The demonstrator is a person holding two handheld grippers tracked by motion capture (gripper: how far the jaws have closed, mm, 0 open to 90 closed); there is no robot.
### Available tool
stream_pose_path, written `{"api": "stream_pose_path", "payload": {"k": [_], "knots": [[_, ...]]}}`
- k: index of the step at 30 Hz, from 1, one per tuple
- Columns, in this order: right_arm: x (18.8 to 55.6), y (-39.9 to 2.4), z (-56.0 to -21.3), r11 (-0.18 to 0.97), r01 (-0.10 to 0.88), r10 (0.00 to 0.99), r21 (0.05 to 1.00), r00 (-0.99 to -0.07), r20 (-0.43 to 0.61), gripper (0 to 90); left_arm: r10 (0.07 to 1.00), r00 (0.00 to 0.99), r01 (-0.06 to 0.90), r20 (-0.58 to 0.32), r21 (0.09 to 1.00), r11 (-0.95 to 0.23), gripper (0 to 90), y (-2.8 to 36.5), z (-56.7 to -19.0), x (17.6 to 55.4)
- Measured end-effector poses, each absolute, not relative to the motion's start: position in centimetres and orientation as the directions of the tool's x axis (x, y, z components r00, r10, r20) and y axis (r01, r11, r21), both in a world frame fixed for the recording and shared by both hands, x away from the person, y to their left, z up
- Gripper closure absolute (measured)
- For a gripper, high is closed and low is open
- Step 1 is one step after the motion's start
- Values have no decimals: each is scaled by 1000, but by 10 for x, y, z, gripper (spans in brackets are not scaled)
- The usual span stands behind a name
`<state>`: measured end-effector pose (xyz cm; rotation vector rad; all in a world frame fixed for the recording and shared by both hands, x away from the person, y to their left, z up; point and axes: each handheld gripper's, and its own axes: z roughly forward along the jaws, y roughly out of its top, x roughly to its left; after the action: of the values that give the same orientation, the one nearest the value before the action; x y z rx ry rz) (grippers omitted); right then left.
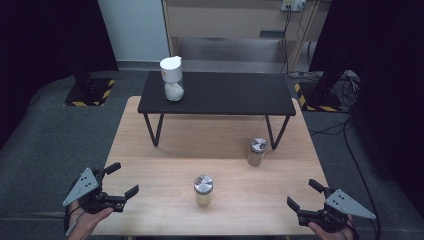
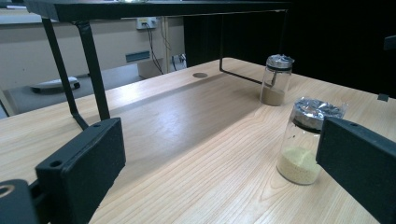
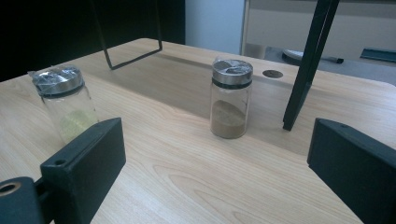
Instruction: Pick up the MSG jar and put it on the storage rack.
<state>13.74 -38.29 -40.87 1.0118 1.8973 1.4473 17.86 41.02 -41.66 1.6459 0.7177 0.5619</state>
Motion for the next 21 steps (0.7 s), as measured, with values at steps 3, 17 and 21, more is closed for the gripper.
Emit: {"api": "stream_pose_path", "payload": {"k": [3, 17, 21], "knots": [[138, -383, -409, 141, 238, 821, 961, -570, 21, 49, 722, 691, 153, -23, 982, -115, 5, 412, -420, 177], [138, -383, -409, 140, 239, 821, 961, -570, 22, 49, 715, 698, 179, -34, 975, -128, 4, 418, -428, 174], [138, -383, -409, 139, 237, 820, 961, -573, 22, 49, 715, 698, 176, -39, 977, -119, 2, 420, -430, 174]]}}
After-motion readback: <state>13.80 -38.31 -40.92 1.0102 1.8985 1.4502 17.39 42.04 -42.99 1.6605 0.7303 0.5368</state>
